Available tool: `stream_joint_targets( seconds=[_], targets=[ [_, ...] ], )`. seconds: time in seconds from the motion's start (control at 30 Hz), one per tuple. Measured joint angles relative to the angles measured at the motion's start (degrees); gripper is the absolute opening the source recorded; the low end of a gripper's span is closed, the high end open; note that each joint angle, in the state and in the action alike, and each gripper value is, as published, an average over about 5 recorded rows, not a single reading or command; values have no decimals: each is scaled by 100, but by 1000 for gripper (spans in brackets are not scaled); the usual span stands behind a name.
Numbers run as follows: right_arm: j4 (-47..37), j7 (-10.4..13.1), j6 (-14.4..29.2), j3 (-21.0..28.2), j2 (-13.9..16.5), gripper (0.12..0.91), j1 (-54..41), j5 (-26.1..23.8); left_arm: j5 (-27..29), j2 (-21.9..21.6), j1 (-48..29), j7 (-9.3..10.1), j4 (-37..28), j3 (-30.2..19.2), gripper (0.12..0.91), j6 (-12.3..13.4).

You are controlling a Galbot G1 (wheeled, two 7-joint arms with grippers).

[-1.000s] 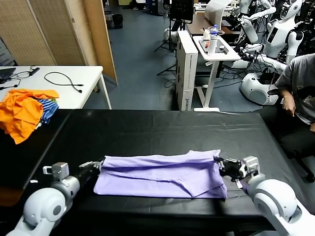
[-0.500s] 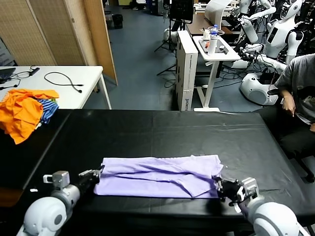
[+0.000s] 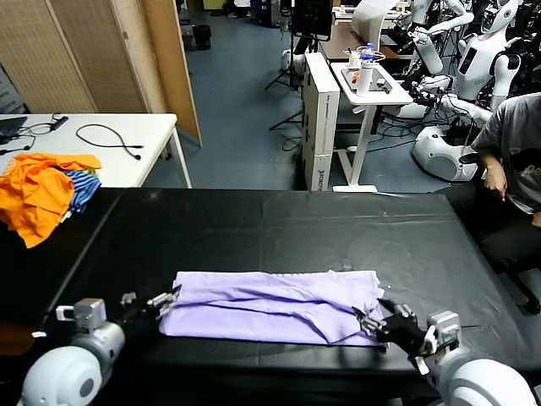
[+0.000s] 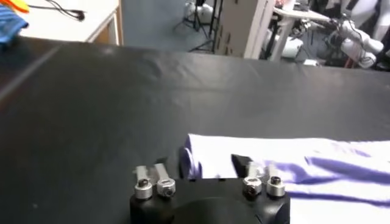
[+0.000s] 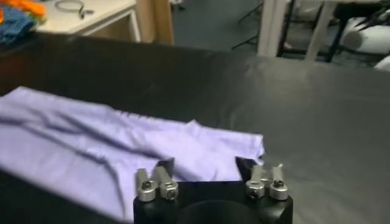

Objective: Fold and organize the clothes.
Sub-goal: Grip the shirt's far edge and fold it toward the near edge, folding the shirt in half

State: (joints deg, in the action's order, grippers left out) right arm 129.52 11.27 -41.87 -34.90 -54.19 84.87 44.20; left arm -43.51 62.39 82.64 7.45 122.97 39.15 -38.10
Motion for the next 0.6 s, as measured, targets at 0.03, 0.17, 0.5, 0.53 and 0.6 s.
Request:
stream_joint_targets(
  seconds=[0.03,0.17,0.5,0.53,0.6],
  targets=[
    [-100,17,27,34,-60,906,-103,1,1,32,-74,3,-53,-37,907,22],
    [-502,123,146,184,-230,907,-485,16,7,143,-365,9,-313,-221,907,71],
    [-1354,155,236,500,-398,907,-1174,-11,-86,175,-741,59,-899,-446,907,61],
    [-1416,149,237,530,-417,907,-1214,-22,-86,180,-750,58,-939,-451,907,61],
    [-1523,134,237,584,-449,907,-1275,-48,-86,191,-754,50,-993,-461,907,59]
  ],
)
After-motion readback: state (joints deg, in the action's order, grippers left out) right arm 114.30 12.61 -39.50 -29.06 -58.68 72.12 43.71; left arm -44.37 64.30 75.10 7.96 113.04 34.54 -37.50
